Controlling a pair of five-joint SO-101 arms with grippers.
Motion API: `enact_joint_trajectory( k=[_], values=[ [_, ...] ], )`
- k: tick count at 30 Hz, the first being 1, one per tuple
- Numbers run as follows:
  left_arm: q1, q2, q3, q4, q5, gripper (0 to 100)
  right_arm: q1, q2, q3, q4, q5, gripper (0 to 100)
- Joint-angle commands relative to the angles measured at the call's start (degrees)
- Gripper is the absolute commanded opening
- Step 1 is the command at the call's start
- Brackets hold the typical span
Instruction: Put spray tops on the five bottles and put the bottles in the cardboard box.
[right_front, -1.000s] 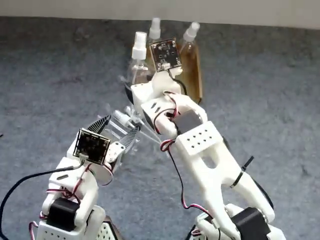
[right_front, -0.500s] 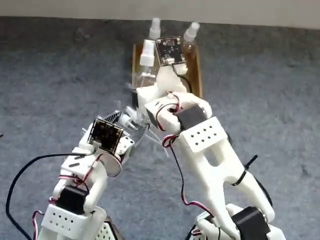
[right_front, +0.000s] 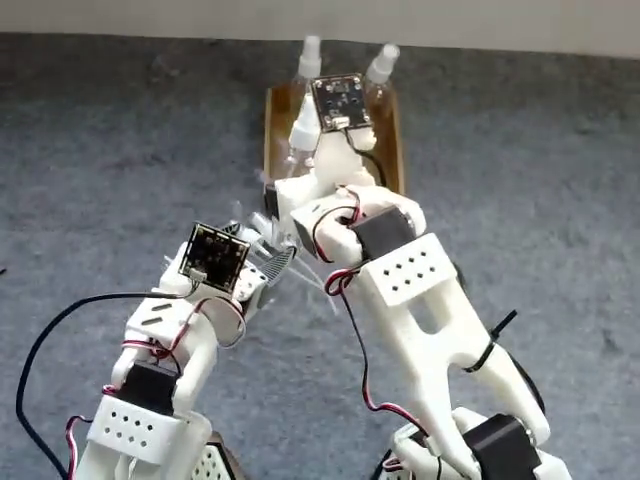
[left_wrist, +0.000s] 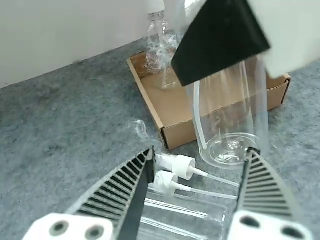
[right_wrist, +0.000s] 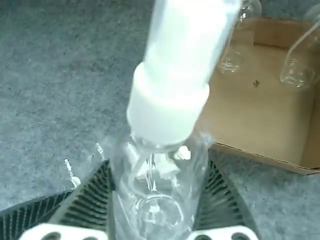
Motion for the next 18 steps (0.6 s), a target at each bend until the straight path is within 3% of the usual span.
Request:
enact_joint_trajectory(
  k=[1, 7, 13, 18],
  values=[
    [-1.5, -0.2, -2.3, -1.9, -0.5, 22, 1.1, -0.7, -3.9, -0.3, 2.5, 0.3],
    [-2.3, -0.3, -2.3, 1.8, -0.9, 22, 7.9, 0.0, -3.6, -16.3, 2.5, 0.3],
    [-12.0, 0.3, -2.2, 1.8, -0.4, 22, 8.4, 3.8, -3.7, -28.0, 5.3, 0.3],
    [-15.3, 0.3, -0.9, 0.6, -0.4, 20, 8.2, 14.0, -5.1, -33.1, 9.7, 0.3]
  ],
)
